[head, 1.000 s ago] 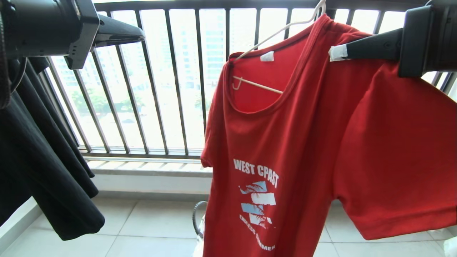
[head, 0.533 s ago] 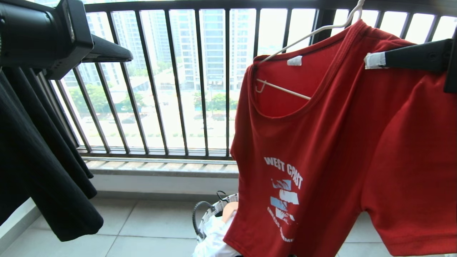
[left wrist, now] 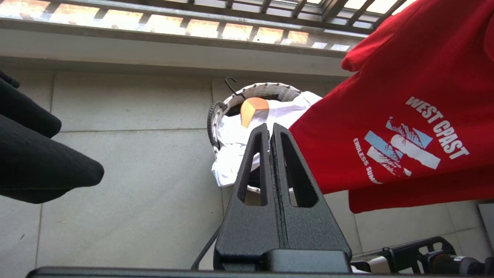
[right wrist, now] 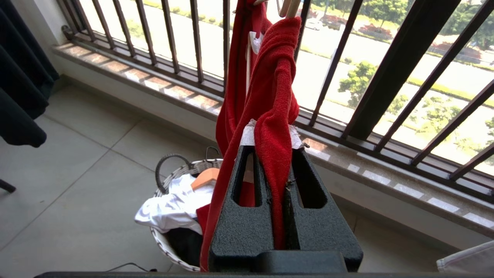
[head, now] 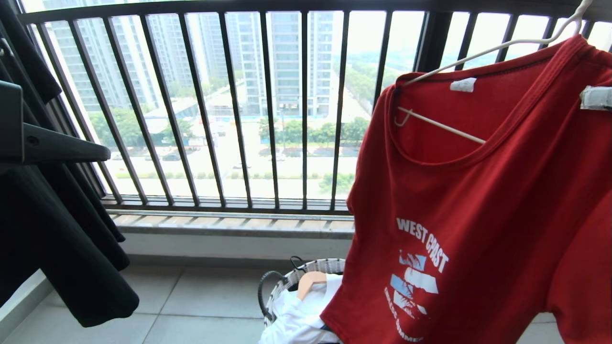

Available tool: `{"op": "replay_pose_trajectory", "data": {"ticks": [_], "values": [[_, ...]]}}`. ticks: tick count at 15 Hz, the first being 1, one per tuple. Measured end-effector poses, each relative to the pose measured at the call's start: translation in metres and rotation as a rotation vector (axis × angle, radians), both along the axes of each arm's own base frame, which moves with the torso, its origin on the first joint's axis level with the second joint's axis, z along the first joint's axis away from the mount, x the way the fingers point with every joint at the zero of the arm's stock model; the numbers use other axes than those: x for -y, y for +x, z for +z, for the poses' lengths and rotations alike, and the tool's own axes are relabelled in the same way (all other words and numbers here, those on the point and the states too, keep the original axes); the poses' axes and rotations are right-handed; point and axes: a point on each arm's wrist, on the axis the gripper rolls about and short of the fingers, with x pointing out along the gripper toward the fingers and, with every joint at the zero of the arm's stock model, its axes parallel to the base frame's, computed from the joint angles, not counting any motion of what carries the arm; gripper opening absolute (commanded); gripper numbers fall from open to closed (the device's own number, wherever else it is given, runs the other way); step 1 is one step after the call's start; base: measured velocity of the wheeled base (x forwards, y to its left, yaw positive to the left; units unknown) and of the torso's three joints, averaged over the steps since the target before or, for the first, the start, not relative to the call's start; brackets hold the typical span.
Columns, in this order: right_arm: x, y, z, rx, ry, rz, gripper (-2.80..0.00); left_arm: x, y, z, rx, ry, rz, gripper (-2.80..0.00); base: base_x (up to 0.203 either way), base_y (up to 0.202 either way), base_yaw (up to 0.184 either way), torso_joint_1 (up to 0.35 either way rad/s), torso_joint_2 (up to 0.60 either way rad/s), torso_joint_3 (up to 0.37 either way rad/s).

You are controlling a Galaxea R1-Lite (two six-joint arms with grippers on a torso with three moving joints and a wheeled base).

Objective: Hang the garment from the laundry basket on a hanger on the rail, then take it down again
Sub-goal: Hang the clothes rack on the clothesline

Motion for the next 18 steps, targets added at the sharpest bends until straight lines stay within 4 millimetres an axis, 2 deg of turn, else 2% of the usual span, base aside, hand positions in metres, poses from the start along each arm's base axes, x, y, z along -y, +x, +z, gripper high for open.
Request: {"op": "replay_pose_trajectory", "data": {"ticks": [4, 9, 18], "values": [[0.011, -0.014, -0.007, 0.012, 0.0, -0.051, -2.8, -0.006, -0.014, -0.008, 0.028, 0.08, 0.011, -2.8, 0.0, 0.0, 0.0, 0.088, -0.53, -0.342], [0.013, -0.016, -0.014, -0.002, -0.008, -0.058, -2.8, -0.003, -0.009, -0.003, 0.059, 0.048, -0.027, -2.8, 0.0, 0.0, 0.0, 0.153, -0.47, -0.324], [0.022, -0.03, -0.024, -0.001, -0.006, -0.054, -2.8, -0.01, -0.031, 0.005, 0.123, 0.029, -0.026, -2.8, 0.0, 0.0, 0.0, 0.19, -0.49, -0.304]]}}
